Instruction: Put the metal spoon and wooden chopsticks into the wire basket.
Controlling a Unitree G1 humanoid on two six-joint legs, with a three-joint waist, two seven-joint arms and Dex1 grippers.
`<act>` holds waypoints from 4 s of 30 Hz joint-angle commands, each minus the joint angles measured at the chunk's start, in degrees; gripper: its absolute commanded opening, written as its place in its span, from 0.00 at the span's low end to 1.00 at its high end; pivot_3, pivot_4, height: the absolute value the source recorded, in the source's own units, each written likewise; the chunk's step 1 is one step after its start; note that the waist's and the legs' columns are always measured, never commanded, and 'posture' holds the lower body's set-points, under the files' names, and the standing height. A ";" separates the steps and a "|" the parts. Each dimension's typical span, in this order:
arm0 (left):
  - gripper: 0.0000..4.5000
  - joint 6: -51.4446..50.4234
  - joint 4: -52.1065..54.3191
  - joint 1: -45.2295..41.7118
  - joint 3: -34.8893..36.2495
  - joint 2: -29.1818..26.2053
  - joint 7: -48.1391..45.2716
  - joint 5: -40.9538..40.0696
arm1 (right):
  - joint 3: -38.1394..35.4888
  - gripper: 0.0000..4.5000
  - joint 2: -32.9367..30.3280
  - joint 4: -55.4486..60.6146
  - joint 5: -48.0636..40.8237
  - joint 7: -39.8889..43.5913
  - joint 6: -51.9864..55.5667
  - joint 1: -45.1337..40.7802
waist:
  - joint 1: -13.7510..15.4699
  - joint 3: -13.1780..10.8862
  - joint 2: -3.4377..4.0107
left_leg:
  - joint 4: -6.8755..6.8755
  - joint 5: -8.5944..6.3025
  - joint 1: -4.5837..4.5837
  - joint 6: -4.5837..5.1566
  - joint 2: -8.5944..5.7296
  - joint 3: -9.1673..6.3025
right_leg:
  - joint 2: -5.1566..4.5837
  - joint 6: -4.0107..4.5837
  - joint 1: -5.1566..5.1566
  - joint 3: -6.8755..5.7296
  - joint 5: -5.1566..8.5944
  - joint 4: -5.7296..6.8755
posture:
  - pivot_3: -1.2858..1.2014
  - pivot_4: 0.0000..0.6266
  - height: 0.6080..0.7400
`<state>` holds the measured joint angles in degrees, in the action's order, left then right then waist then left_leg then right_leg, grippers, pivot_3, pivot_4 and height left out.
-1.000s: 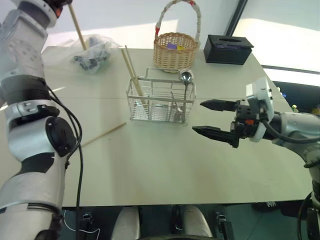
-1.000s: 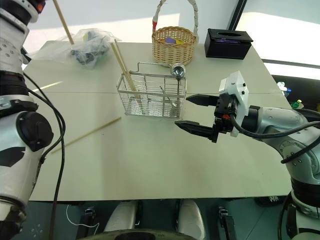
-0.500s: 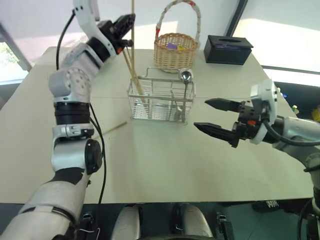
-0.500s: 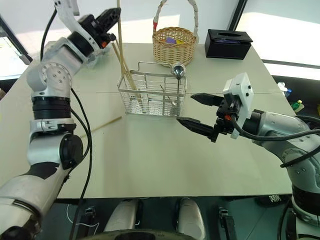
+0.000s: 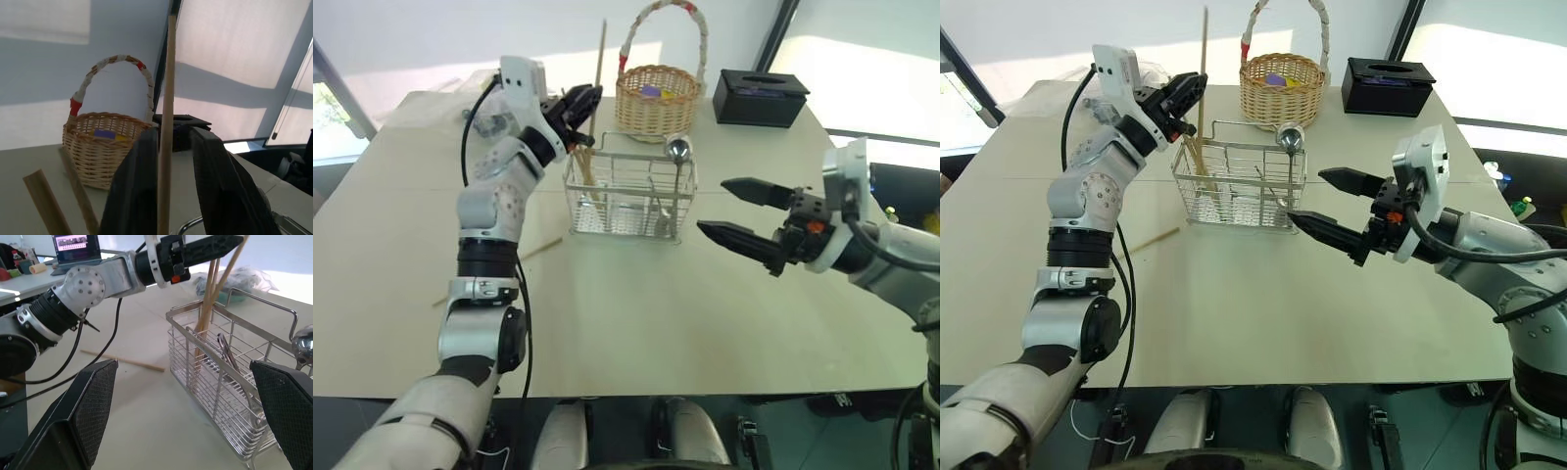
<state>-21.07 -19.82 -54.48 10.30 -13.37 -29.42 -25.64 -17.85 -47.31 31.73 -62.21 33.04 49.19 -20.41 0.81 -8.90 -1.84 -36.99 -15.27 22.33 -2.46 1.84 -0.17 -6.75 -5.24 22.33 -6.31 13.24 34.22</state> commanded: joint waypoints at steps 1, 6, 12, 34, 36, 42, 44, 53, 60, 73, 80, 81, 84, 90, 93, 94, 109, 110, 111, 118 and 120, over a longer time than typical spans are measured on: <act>0.67 -3.44 7.22 -0.29 1.51 -0.72 0.19 -3.65 | -1.80 1.00 -0.56 -0.77 -1.11 -0.30 -0.37 -1.45 | 0.01 0.00 0.00 | 0.00 0.00 0.00 0.00 0.00 0.00 | 0.00 0.00 0.00 0.00 0.00 0.00 | 0.52 0.24 0.79; 0.89 -15.33 16.26 -0.93 5.92 -5.72 1.96 -11.55 | -0.39 1.00 -0.04 -2.09 -0.26 0.12 -0.61 -2.35 | -0.13 -0.02 0.04 | 0.00 -0.01 0.02 0.01 0.00 -0.02 | -0.01 0.00 0.01 0.00 0.00 0.00 | 0.52 0.24 0.79; 0.89 -30.29 17.64 -5.01 7.68 -21.58 -3.02 -17.38 | 1.50 1.00 0.47 -3.73 1.18 0.74 -1.07 -3.65 | -0.26 -0.06 0.11 | 0.01 -0.01 -0.01 0.02 0.01 -0.06 | 0.03 0.00 0.03 0.00 0.01 0.03 | 0.52 0.24 0.79; 0.89 -5.23 -3.05 6.32 -28.60 -40.85 -50.45 16.18 | 0.85 1.00 2.19 -4.01 3.03 1.99 -0.95 -2.55 | 0.12 -0.13 0.50 | 0.14 -0.03 0.19 0.04 0.01 0.02 | 0.02 0.12 0.28 0.02 0.08 -0.03 | 0.52 0.24 0.79; 0.89 -4.70 -8.20 4.61 -31.04 -37.06 -49.52 19.67 | -0.29 1.00 1.40 -2.62 2.64 2.12 -0.71 -0.78 | 0.39 -0.11 0.47 | 0.12 -0.03 0.18 0.05 0.00 0.01 | 0.02 0.06 0.25 0.02 0.04 -0.02 | 0.52 0.24 0.79; 0.89 1.41 -19.95 0.96 -34.01 -30.10 -47.25 27.10 | -1.25 1.00 -1.71 1.96 1.77 6.13 -1.01 4.58 | 0.04 -0.11 0.42 | 0.07 -0.13 0.17 0.22 0.00 0.03 | 0.02 0.03 0.23 0.03 0.03 -0.01 | 0.52 0.24 0.79; 0.89 2.50 -22.49 0.21 -34.43 -28.74 -47.31 28.71 | -1.35 1.00 -2.57 2.78 1.69 7.25 -1.21 5.73 | 0.04 -0.10 0.42 | 0.05 -0.14 0.16 0.23 0.00 0.02 | 0.02 0.03 0.22 0.03 0.03 -0.01 | 0.52 0.24 0.79; 0.77 4.92 -28.44 -1.36 -34.06 -25.79 -48.61 32.82 | -0.36 1.00 -5.87 5.19 5.06 14.10 -4.18 10.85 | 0.15 0.19 0.60 | -0.03 -0.16 0.06 0.26 0.01 -0.01 | -0.03 0.18 0.08 0.02 0.14 -0.04 | 0.52 0.24 0.79; 0.01 4.00 -28.34 -1.37 -32.31 -25.51 -49.15 33.48 | 0.25 1.00 -5.87 4.17 5.85 14.79 -4.90 10.34 | 0.03 0.19 0.59 | -0.02 -0.25 0.09 0.42 0.00 0.01 | -0.03 0.01 0.12 0.03 0.04 -0.04 | 0.52 0.24 0.79; 0.01 -3.94 -24.88 -1.92 -17.41 -27.76 -35.45 27.04 | 0.66 1.00 -6.05 2.60 8.61 17.86 -6.14 10.30 | -0.08 0.11 0.51 | -0.04 -0.28 0.08 0.48 0.02 0.00 | -0.02 0.00 0.17 0.02 0.04 -0.01 | 0.52 0.24 0.79; 0.01 0.51 -13.30 -5.30 7.09 -24.20 -10.02 14.30 | 0.72 1.00 -6.05 3.11 9.51 18.92 -6.84 11.41 | 0.25 0.08 0.37 | -0.10 -0.28 0.12 0.47 -0.01 -0.09 | -0.07 -0.04 0.05 0.00 0.02 -0.01 | 0.52 0.24 0.79; 0.01 -0.95 -11.57 -7.27 10.64 -22.68 -6.74 11.09 | 0.82 1.00 -6.09 2.98 9.62 19.02 -6.91 11.27 | 0.28 0.08 0.36 | -0.12 -0.28 0.11 0.47 -0.02 -0.08 | -0.08 -0.07 0.00 0.00 0.00 -0.02 | 0.52 0.24 0.79; 0.01 -1.86 -6.65 -12.84 16.10 -18.25 -0.97 4.00 | 1.31 1.00 -6.10 2.26 9.97 19.10 -6.88 10.20 | 0.40 0.11 0.25 | -0.17 -0.27 0.10 0.46 -0.04 -0.07 | -0.08 -0.18 -0.05 0.00 -0.07 -0.02 | 0.52 0.24 0.79; 0.01 0.58 -4.77 -22.22 14.14 -10.18 2.86 -0.21 | 2.22 1.00 -5.72 1.25 10.91 19.32 -7.11 8.70 | 0.74 0.15 0.31 | -0.17 -0.26 0.01 0.44 -0.08 0.02 | -0.08 -0.20 -0.12 0.01 -0.08 -0.05 | 0.52 0.24 0.79; 0.01 3.23 -6.47 -22.57 10.79 -6.65 1.52 0.63 | 2.47 1.00 -4.91 1.66 11.22 18.46 -7.52 8.34 | 0.82 0.17 0.34 | -0.15 -0.26 -0.03 0.44 -0.07 0.04 | -0.06 -0.20 -0.12 0.02 -0.08 -0.04 | 0.52 0.24 0.79; 0.01 3.81 -7.14 -22.22 10.04 -5.90 1.11 0.88 | 2.38 1.00 -4.49 1.73 11.26 17.82 -7.66 8.12 | 0.88 0.16 0.33 | -0.15 -0.26 -0.03 0.44 -0.06 0.03 | -0.05 -0.19 -0.11 0.02 -0.08 -0.03 | 0.52 0.24 0.79; 0.09 5.83 -5.97 -6.88 0.27 1.51 0.48 4.45 | 0.52 1.00 -1.89 1.21 9.32 11.16 -6.62 6.15 | 1.45 0.15 0.36 | -0.16 -0.26 0.03 0.43 -0.07 0.04 | -0.03 -0.18 -0.08 0.03 -0.09 -0.07 | 0.52 0.24 0.79; 0.18 5.39 -5.48 -6.16 0.20 1.90 0.41 3.99 | 0.69 1.00 -1.72 0.85 9.48 10.73 -6.64 5.72 | 1.43 0.15 0.36 | -0.16 -0.26 0.03 0.43 -0.07 0.05 | -0.03 -0.18 -0.08 0.03 -0.09 -0.07 | 0.52 0.24 0.79; 0.25 5.13 -4.97 -5.60 0.29 2.24 0.31 3.42 | 0.91 1.00 -1.58 0.52 9.68 10.37 -6.65 5.35 | 1.45 0.15 0.36 | -0.16 -0.26 0.03 0.43 -0.07 0.05 | -0.03 -0.17 -0.07 0.03 -0.09 -0.07 | 0.52 0.24 0.79; 0.99 2.99 2.01 -2.78 0.54 2.84 1.92 2.02 | 1.90 1.00 -0.98 -0.84 9.75 9.61 -6.34 3.50 | 1.42 0.15 0.36 | -0.15 -0.26 0.04 0.44 -0.06 0.04 | -0.03 -0.17 -0.06 0.03 -0.09 -0.08 | 0.52 0.24 0.79; 0.99 0.44 4.95 -3.34 1.30 1.29 2.43 1.07 | 2.23 1.00 -0.78 -1.20 9.80 9.64 -6.27 3.06 | 1.41 0.14 0.36 | -0.15 -0.26 0.04 0.44 -0.06 0.03 | -0.03 -0.17 -0.06 0.03 -0.09 -0.07 | 0.52 0.24 0.79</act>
<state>-19.58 -19.20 -56.51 10.83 -10.67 -27.38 -23.27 -15.05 -48.30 30.51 -52.00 42.76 43.29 -16.30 2.22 -8.75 -1.48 -37.14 -15.53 22.36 -2.02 1.78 -0.14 -6.78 -5.41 22.27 -6.28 13.15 34.14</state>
